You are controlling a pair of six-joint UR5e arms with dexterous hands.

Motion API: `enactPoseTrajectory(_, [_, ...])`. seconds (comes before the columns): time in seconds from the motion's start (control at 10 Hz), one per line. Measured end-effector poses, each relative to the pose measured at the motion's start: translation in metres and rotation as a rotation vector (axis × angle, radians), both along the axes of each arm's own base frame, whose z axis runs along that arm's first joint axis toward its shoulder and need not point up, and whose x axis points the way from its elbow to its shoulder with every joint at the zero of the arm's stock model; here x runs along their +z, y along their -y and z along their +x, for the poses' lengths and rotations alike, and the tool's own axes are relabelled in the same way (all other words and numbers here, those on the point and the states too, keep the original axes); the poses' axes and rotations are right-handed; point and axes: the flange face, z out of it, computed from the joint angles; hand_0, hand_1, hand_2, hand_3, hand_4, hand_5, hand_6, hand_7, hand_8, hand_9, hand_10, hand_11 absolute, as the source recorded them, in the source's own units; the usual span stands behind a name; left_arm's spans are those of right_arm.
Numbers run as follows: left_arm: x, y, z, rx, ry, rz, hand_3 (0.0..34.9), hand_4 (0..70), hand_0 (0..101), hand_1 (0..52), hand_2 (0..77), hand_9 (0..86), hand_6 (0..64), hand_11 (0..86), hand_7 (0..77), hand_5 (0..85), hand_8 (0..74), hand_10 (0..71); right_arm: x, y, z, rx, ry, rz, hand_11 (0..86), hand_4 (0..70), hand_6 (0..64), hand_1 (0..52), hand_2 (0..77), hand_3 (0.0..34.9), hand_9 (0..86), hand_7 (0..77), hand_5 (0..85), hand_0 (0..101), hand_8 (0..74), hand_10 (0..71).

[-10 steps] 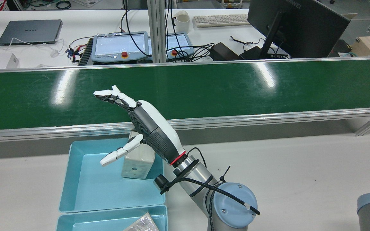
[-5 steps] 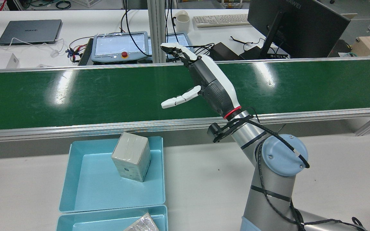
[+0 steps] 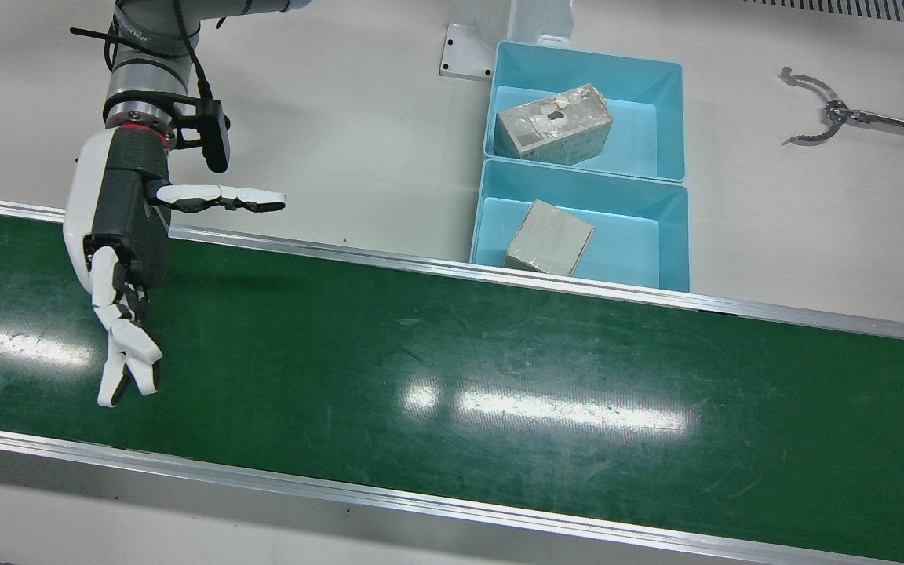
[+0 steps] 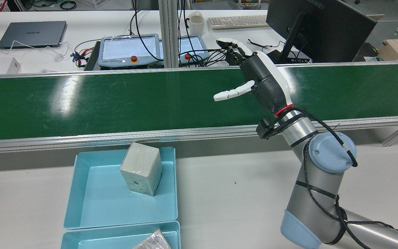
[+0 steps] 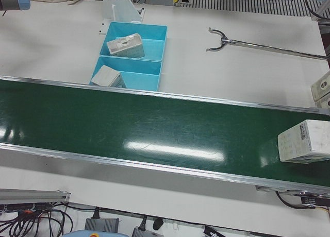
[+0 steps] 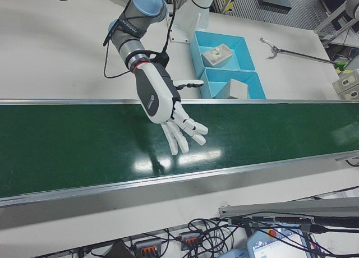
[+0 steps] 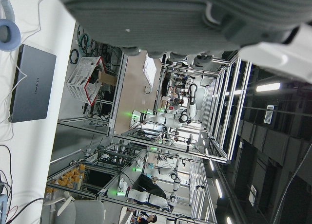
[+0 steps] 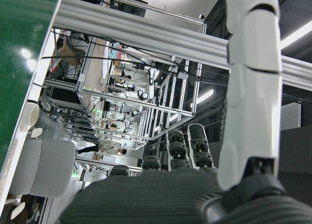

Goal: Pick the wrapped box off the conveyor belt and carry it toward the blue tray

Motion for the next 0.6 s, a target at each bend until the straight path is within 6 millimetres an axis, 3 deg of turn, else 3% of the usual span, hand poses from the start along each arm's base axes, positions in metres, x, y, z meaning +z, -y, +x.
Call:
enactPoseTrajectory(0.2, [0.000,0.000,0.000,0.000,0.000,0.000,0.0,0.0,0,0.0,0.5,0.0,0.0,0.5,0.5,1.1,0.5,0.5,0.016,0.012,0.015,0.011,-0.022,-0.028,1.1,1.1,3.8,14.7,9.3,8.5,1.6,3.8,23.5,49,2.2,0.0])
enactPoseTrajectory(0.5, [0.000,0.000,0.000,0.000,0.000,0.000,0.0,0.0,0,0.0,0.5,0.5,0.0,0.5,0.5,1.1,0.5,0.5,-0.009,0.061,0.022,-0.078,-0.086,-0.051,1.1,1.1,3.8,15.8,8.7,10.5,1.6,3.8,23.5,49,2.2,0.0])
enactPoseTrajectory(0.6, [0.000,0.000,0.000,0.000,0.000,0.000,0.0,0.0,0,0.0,0.5,0.0,0.0,0.5,0.0,1.1,0.5,0.5,-0.014,0.069,0.023,-0.098,-0.089,-0.058,1.1,0.5,2.7,19.6,4.9,20.5,1.6,3.8,25.1,55,1.1,0.0])
